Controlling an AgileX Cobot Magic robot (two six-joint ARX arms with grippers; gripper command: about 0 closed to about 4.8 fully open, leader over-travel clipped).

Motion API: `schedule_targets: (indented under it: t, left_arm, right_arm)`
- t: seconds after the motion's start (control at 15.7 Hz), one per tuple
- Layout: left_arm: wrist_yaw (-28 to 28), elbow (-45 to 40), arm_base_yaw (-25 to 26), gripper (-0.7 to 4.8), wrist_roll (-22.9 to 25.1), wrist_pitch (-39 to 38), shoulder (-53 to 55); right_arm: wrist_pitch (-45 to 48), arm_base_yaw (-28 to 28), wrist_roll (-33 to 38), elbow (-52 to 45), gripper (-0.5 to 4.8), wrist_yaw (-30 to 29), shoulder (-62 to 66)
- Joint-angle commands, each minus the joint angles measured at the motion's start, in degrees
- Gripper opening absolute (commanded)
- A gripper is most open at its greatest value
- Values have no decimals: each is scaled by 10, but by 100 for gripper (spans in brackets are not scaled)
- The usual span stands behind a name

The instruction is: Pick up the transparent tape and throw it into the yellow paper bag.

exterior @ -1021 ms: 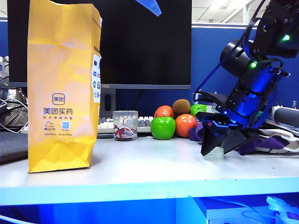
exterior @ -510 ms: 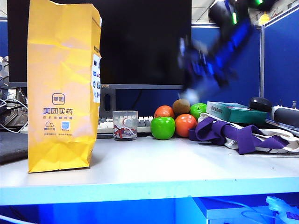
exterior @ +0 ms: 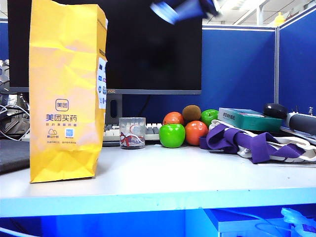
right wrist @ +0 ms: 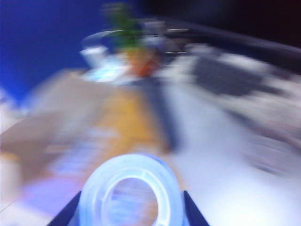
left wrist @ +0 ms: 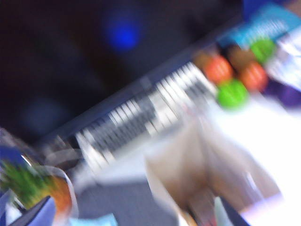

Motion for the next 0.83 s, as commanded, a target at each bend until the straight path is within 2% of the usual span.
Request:
schedule_targets:
  t: [0.06,0.13,0.26,0.51,0.64,0.83]
  left_arm:
    - [101,-3,52,462,5,-62,-2]
    - [135,-14,54,462,7,-68,-2]
    - [118,-23,61,462,24,-77,-2]
    - [122,-25,100,461,35,-72,-1]
    - [142,-25,104,461,50,-61,-1]
    - [144,-25,104,461,52,-49,-1]
  right_arm:
    - [36,83,7,3,202,-36,-10]
    - [58,116,11,3,202,-35,-10]
    - [99,153,24,10,201,-25,-6]
    - [89,166,36,106,202,-29,56]
    - [82,163,36,147,202,-29,92]
    - [83,153,36,165,202,-24,137]
